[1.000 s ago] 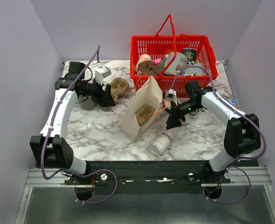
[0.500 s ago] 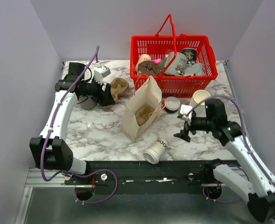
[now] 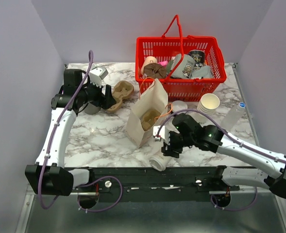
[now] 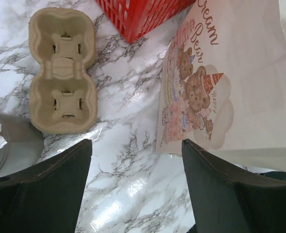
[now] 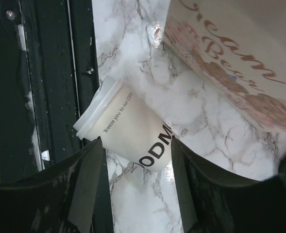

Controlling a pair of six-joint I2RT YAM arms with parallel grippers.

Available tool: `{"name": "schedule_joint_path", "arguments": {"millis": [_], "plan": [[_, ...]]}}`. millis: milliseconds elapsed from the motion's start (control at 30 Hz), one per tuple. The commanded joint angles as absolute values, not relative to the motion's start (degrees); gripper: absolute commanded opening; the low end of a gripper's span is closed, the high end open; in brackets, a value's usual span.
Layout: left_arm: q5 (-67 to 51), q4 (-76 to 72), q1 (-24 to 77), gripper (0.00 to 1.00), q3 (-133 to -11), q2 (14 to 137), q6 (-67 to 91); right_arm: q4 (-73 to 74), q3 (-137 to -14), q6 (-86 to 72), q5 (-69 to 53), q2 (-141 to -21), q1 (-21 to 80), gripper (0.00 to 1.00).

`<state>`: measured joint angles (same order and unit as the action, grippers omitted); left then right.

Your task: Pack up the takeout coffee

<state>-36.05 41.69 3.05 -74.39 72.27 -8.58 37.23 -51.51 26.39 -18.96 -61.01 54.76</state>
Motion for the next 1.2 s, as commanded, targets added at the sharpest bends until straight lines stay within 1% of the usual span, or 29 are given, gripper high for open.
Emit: {"name": "schedule_joint_path", "arguments": {"millis": [0, 133, 300, 367, 533, 600, 633, 733, 933, 1067, 1167], "plan": [[-32.17, 39.03, 2.81, 0.84, -71.81, 68.21, -4.67, 37.7, -55.46, 19.26, -15.21, -64.76, 58.79, 0.62], [-30.15, 37.53, 2.72, 0.84, -70.49, 66.53, -2.91, 39.2, -57.04, 14.69, -15.12, -67.4, 60.29, 0.55], [-29.97, 36.83, 2.37, 0.84, -70.49, 65.3, -1.58, 39.29, -58.44, 11.08, -12.58, -70.75, 63.28, 0.54], [-29.97, 36.56, 2.37, 0.85, -70.84, 65.04, -1.06, 39.37, -58.89, 9.94, -11.52, -72.32, 64.59, 0.57], [-29.97, 35.42, 2.02, 0.86, -71.02, 65.04, -0.62, 39.46, -59.15, 6.16, -8.0, -73.91, 67.23, 0.57], [-29.88, 35.16, 1.76, 0.86, -70.93, 64.87, -0.44, 39.64, -59.24, 5.8, -7.74, -74.88, 68.11, 0.57], [-29.97, 34.98, 1.58, 0.86, -70.67, 64.78, -0.35, 39.64, -59.15, 5.71, -7.39, -75.14, 68.38, 0.54], [-29.88, 34.81, 1.32, 0.86, -70.4, 64.34, -0.44, 39.55, -58.19, 5.01, -6.33, -75.76, 69.69, 0.52], [-29.79, 34.54, 0.53, 0.87, -69.44, 63.2, -0.62, 39.29, -57.22, 4.57, -4.4, -77.6, 71.45, 0.53], [-30.5, 33.93, 0.44, 0.88, -68.56, 62.4, -0.62, 39.02, -56.52, 6.06, -1.94, -78.66, 72.16, 0.58], [-31.2, 32.44, 0.53, 0.88, -67.5, 61.7, -0.26, 38.76, -56.86, 5.8, 3.33, -77.44, 72.16, 0.6]]}}
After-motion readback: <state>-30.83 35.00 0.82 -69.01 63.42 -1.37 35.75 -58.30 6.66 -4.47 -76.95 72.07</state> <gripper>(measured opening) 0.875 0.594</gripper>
